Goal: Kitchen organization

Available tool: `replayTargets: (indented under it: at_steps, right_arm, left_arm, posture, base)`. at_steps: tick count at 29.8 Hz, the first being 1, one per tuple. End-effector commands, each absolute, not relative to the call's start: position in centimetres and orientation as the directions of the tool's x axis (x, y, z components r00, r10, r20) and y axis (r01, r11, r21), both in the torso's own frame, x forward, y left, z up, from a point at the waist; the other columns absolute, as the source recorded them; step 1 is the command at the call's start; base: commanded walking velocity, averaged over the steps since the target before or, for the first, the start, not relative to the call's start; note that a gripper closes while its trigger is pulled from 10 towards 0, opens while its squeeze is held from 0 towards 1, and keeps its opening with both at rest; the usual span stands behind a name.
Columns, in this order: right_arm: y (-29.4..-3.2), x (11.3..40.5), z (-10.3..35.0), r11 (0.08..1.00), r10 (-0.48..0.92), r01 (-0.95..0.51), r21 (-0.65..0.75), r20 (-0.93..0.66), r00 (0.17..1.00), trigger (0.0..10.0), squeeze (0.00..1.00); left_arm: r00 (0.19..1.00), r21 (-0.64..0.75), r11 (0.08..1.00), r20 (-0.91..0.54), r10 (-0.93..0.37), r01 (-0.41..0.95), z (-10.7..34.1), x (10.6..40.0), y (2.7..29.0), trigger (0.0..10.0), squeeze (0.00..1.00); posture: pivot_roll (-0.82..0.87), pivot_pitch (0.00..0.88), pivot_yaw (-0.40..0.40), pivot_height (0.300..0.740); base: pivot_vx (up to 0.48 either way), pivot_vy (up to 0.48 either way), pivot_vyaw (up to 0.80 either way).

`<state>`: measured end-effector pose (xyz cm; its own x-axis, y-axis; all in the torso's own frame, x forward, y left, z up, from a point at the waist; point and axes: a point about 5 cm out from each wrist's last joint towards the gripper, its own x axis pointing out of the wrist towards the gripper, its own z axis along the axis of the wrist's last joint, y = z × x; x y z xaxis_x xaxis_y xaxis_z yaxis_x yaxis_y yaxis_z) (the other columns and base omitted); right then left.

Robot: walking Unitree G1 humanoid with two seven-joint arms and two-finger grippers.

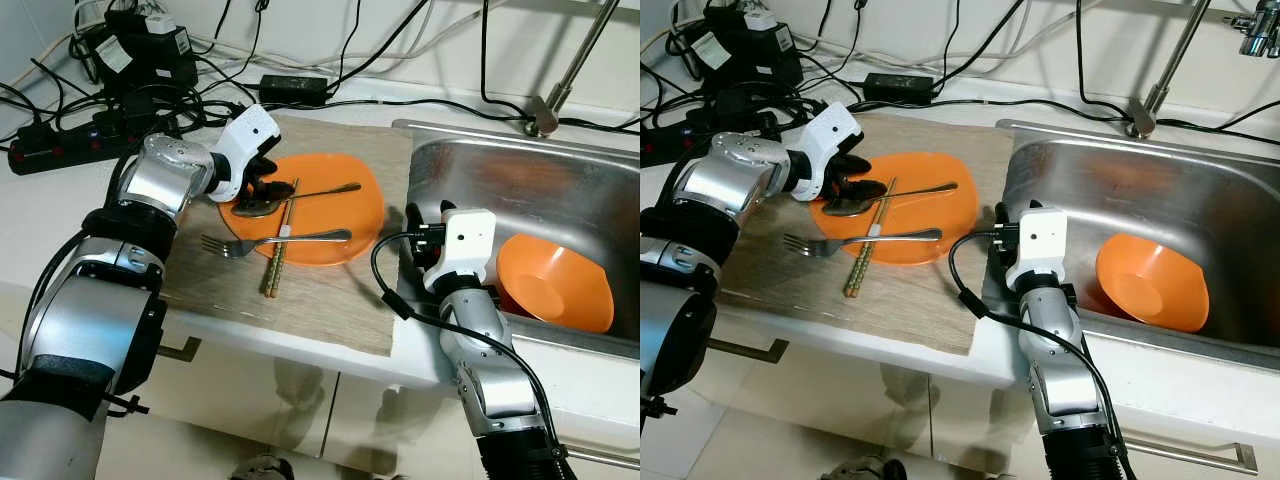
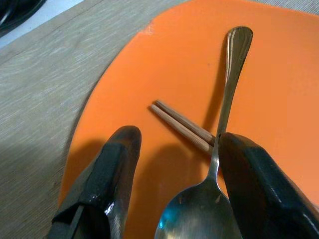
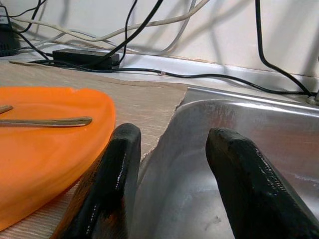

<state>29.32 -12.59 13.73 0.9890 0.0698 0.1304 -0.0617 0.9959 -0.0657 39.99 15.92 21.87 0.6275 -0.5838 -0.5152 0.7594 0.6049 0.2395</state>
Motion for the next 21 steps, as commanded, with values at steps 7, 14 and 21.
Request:
replayTargets:
  at_steps: [7, 14, 21]
  right_arm:
    - [-12.7, 29.4, 14.0, 0.996, 0.075, -0.066, -0.068, 0.133, 0.988, 10.0, 0.0]
    - [-12.7, 29.3, 14.0, 0.996, 0.072, -0.064, -0.067, 0.131, 0.989, 10.0, 0.0]
    - [-12.6, 29.4, 14.0, 0.996, 0.072, -0.064, -0.066, 0.132, 0.989, 10.0, 0.0]
  left_arm:
    - [0.601, 0.175, 0.612, -0.517, -0.609, 0.771, 21.7, 39.9, 15.5, 10.0, 0.0]
    - [0.58, 0.126, 0.613, -0.514, -0.632, 0.78, 21.5, 39.8, 15.1, 10.0, 0.0]
    - [0.58, 0.128, 0.622, -0.539, -0.61, 0.773, 20.6, 39.7, 15.1, 10.0, 0.0]
  posture:
    - [0.03, 0.013, -0.004, 0.74]
    - [0.03, 0.014, -0.003, 0.74]
    - [0.03, 0.016, -0.004, 0.74]
  base:
    - [0.0, 0.0, 0.0]
    - [0.0, 0.0, 0.0]
    - [0.0, 0.0, 0.0]
